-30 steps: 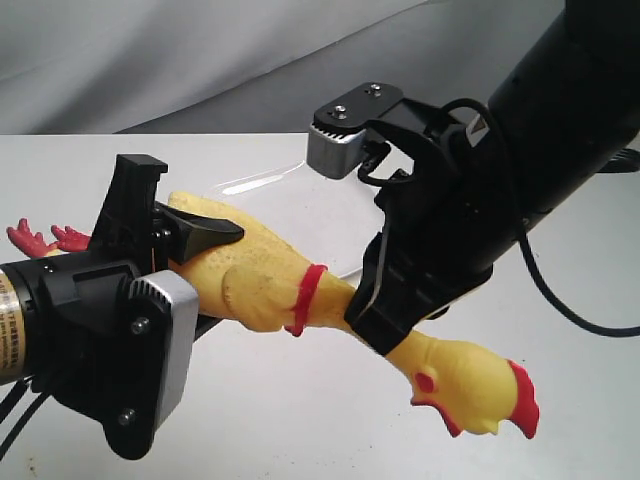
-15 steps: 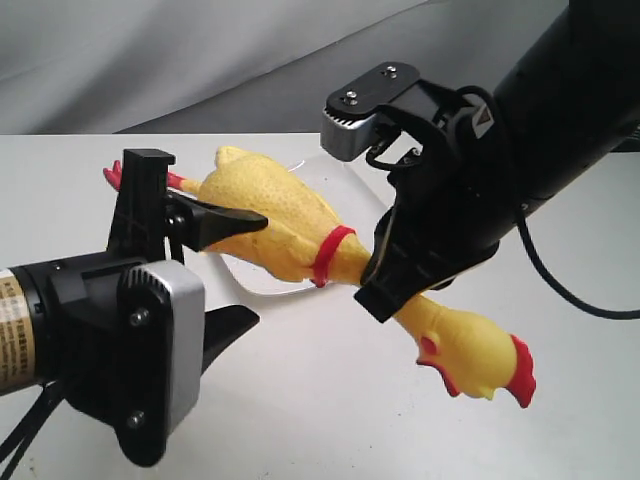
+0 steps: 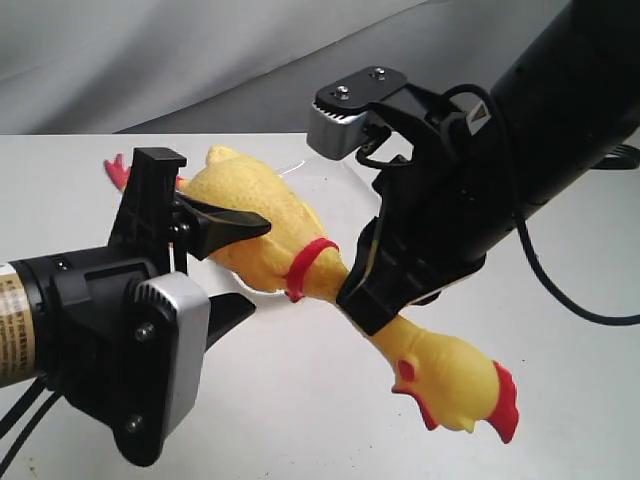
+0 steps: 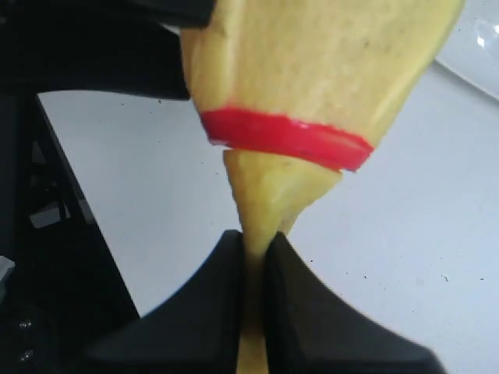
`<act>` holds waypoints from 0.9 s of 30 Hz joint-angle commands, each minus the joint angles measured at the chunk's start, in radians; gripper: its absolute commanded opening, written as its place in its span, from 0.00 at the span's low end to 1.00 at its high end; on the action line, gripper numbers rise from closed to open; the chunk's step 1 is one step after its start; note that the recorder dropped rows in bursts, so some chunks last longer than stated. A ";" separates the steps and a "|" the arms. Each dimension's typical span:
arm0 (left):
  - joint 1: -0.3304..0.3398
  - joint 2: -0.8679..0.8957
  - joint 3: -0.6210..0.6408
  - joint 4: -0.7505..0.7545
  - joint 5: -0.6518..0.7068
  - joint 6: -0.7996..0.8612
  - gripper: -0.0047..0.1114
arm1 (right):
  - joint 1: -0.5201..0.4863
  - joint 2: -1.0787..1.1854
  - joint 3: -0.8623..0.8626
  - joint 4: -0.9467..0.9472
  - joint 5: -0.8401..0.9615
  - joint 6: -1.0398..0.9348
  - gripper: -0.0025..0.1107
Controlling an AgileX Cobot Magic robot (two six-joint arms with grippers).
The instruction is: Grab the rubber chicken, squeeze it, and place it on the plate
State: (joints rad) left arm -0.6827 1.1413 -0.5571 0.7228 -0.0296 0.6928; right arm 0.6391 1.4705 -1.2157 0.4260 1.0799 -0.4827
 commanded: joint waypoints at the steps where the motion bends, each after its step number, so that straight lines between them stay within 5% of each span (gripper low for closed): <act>1: 0.007 0.004 -0.019 -0.011 0.012 -0.007 0.59 | 0.000 -0.011 -0.005 0.027 0.001 -0.025 0.02; 9: 0.007 0.004 -0.019 -0.011 0.030 -0.009 0.60 | 0.000 -0.011 -0.005 0.027 0.001 -0.025 0.02; 12: 0.007 0.004 -0.019 -0.011 0.067 -0.012 0.43 | 0.000 -0.011 -0.005 0.027 0.001 -0.030 0.02; 16: 0.007 0.004 -0.019 -0.011 0.135 -0.012 0.05 | 0.000 -0.011 -0.005 0.025 0.001 -0.032 0.02; 27: 0.007 0.004 -0.019 -0.006 0.131 -0.012 0.06 | 0.000 -0.011 -0.005 0.025 0.001 -0.040 0.02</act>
State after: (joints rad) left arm -0.6771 1.1413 -0.5743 0.7228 0.0501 0.6907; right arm 0.6391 1.4705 -1.2157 0.4464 1.0734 -0.5088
